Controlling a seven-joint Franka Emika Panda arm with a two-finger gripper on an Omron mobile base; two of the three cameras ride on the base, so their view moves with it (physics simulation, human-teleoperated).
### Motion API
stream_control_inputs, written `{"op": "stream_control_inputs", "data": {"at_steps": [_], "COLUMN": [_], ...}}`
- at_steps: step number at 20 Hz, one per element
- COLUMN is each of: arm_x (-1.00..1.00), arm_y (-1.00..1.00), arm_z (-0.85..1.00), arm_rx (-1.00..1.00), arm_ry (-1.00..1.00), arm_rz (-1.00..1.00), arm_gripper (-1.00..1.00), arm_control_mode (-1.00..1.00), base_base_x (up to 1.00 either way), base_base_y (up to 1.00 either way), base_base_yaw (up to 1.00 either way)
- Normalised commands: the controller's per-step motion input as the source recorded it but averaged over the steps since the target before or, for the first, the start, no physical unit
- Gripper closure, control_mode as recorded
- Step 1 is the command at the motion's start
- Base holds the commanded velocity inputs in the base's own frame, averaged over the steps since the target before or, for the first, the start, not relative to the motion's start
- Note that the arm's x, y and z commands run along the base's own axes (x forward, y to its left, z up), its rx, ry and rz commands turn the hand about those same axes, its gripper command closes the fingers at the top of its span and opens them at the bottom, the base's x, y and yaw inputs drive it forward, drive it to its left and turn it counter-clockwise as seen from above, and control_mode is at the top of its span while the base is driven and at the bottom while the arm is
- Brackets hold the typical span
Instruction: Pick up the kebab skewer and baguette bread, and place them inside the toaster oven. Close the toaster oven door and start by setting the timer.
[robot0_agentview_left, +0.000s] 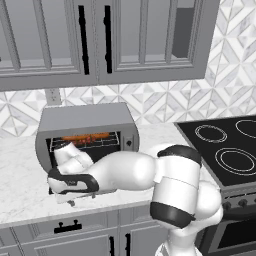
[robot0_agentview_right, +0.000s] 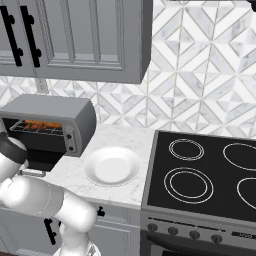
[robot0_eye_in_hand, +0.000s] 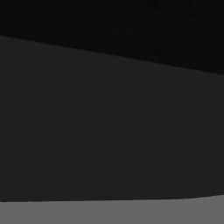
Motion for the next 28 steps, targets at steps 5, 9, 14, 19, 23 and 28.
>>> {"op": "stream_control_inputs", "data": {"at_steps": [5,9,14,19,23,28], "arm_x": [-0.29,-0.05,0.0,0.0,0.43,0.4], "arm_y": [-0.12,-0.16,-0.12,-0.11,-0.14,-0.25], "arm_z": [-0.12,-0.13,-0.32,-0.36,-0.1,0.0], "arm_rx": [0.05,0.07,0.07,0.1,0.07,0.02], "arm_ry": [-0.12,-0.06,-0.03,-0.02,-0.07,-0.15], "arm_rz": [0.01,0.0,0.0,0.0,0.0,0.01], "arm_gripper": [-1.0,-1.0,-1.0,-1.0,-1.0,-1.0], "arm_control_mode": [-1.0,-1.0,-1.0,-1.0,-1.0,-1.0], "base_base_x": [0.0,0.0,0.0,0.0,0.0,0.0], "base_base_y": [0.0,0.0,0.0,0.0,0.0,0.0], "base_base_yaw": [0.0,0.0,0.0,0.0,0.0,0.0]}}
